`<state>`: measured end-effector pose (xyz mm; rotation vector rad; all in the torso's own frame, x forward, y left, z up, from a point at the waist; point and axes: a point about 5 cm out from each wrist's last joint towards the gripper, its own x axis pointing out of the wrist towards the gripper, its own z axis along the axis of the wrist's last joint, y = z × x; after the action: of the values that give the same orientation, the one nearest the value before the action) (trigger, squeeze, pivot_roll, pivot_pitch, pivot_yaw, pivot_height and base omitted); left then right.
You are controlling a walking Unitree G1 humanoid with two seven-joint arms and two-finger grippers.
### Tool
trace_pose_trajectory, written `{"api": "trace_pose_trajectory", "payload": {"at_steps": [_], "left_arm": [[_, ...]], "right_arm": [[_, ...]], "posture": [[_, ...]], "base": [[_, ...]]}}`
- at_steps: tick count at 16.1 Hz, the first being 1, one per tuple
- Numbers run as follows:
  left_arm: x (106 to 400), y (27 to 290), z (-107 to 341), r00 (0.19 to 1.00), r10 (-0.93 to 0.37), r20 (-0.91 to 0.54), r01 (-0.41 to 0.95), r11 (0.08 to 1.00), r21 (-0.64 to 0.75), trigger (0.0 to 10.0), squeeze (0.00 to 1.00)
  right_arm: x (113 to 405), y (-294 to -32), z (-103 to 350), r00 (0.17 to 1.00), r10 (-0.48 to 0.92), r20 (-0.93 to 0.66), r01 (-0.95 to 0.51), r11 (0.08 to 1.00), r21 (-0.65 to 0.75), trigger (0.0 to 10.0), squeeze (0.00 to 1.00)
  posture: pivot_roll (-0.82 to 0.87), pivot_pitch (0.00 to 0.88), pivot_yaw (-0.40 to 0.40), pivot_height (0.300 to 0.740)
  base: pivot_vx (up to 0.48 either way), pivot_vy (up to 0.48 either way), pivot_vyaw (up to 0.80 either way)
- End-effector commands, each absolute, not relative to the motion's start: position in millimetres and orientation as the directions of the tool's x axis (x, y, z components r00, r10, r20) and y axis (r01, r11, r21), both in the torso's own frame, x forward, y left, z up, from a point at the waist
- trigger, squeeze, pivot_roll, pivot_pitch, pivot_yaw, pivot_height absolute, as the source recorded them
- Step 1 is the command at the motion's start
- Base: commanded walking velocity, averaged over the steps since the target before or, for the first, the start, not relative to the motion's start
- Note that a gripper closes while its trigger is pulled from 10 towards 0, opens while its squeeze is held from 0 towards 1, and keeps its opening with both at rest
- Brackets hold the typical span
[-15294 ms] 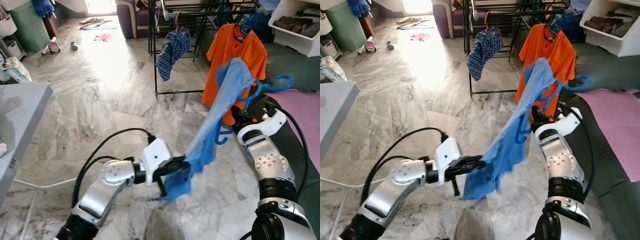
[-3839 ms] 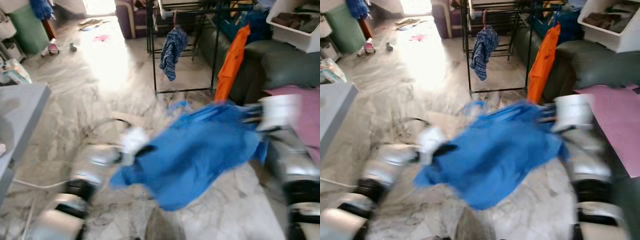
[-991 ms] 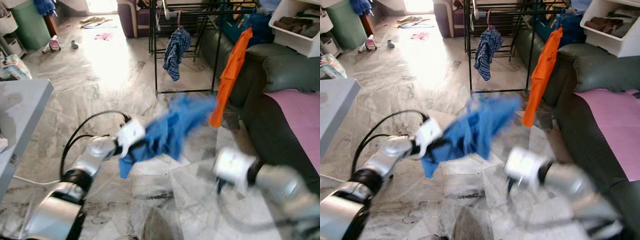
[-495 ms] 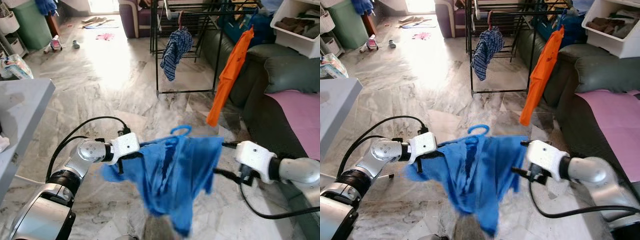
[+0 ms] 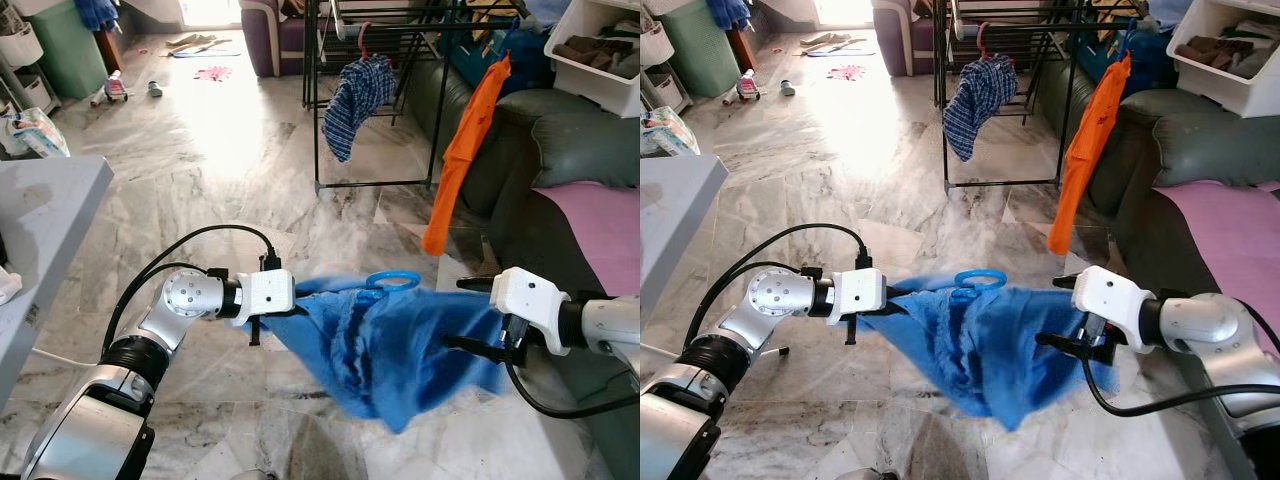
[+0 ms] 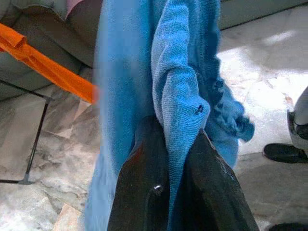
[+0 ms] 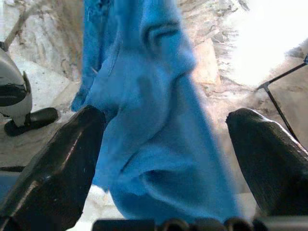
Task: Hang hanger
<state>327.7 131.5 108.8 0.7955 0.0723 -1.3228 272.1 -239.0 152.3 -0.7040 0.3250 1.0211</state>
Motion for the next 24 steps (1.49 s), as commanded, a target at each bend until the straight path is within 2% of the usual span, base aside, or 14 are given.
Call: {"api": "trace_pose_trajectory", "payload": {"at_steps": [1, 4, 5, 6, 7, 10, 19, 24], "left_arm": [[326, 126, 112, 0.261, -0.850, -0.457, 0.869, 0.000, 0.495, 0.0, 0.00], [321, 123, 114, 0.226, -0.867, -0.444, 0.858, -0.038, 0.511, 0.0, 0.00], [320, 119, 117, 0.208, -0.879, -0.429, 0.856, -0.049, 0.515, 0.0, 0.00], [319, 118, 118, 0.204, -0.881, -0.427, 0.856, -0.052, 0.515, 0.0, 0.00], [318, 117, 118, 0.197, -0.883, -0.426, 0.854, -0.059, 0.517, 0.0, 0.00], [318, 117, 119, 0.196, -0.883, -0.427, 0.851, -0.063, 0.521, 0.0, 0.00], [314, 121, 112, 0.183, -0.867, -0.464, 0.855, -0.093, 0.510, 0.0, 0.00], [316, 122, 114, 0.197, -0.866, -0.460, 0.853, -0.079, 0.515, 0.0, 0.00]], "right_arm": [[273, -235, 157, 0.477, 0.688, -0.547, -0.873, 0.303, -0.382, 10.0, 0.00], [275, -230, 150, 0.452, 0.699, -0.554, -0.886, 0.276, -0.373, 10.0, 0.00], [276, -229, 147, 0.446, 0.703, -0.554, -0.890, 0.278, -0.362, 9.3, 0.00], [276, -229, 147, 0.441, 0.706, -0.555, -0.892, 0.278, -0.355, 4.1, 0.00], [275, -228, 142, 0.420, 0.705, -0.571, -0.903, 0.264, -0.338, 0.0, 0.00], [273, -232, 130, 0.371, 0.678, -0.635, -0.926, 0.217, -0.309, 0.0, 0.00], [279, -243, 147, 0.383, 0.676, -0.630, -0.922, 0.235, -0.308, 0.0, 0.00], [272, -241, 142, 0.335, 0.690, -0.641, -0.942, 0.226, -0.248, 0.0, 0.00]], "posture": [[-0.07, 0.040, -0.001, 0.740], [-0.07, 0.039, 0.000, 0.740], [-0.07, 0.041, 0.000, 0.740], [-0.07, 0.041, -0.002, 0.740], [-0.07, 0.040, -0.003, 0.740], [-0.06, 0.044, -0.010, 0.740], [-0.08, 0.048, -0.007, 0.740], [-0.07, 0.051, -0.007, 0.740]], "base": [[0.000, 0.000, 0.00], [0.000, 0.000, 0.00], [0.000, 0.000, 0.00], [0.000, 0.000, 0.00], [0.000, 0.000, 0.00], [0.000, 0.000, 0.00], [0.000, 0.000, 0.00], [0.000, 0.000, 0.00]]}}
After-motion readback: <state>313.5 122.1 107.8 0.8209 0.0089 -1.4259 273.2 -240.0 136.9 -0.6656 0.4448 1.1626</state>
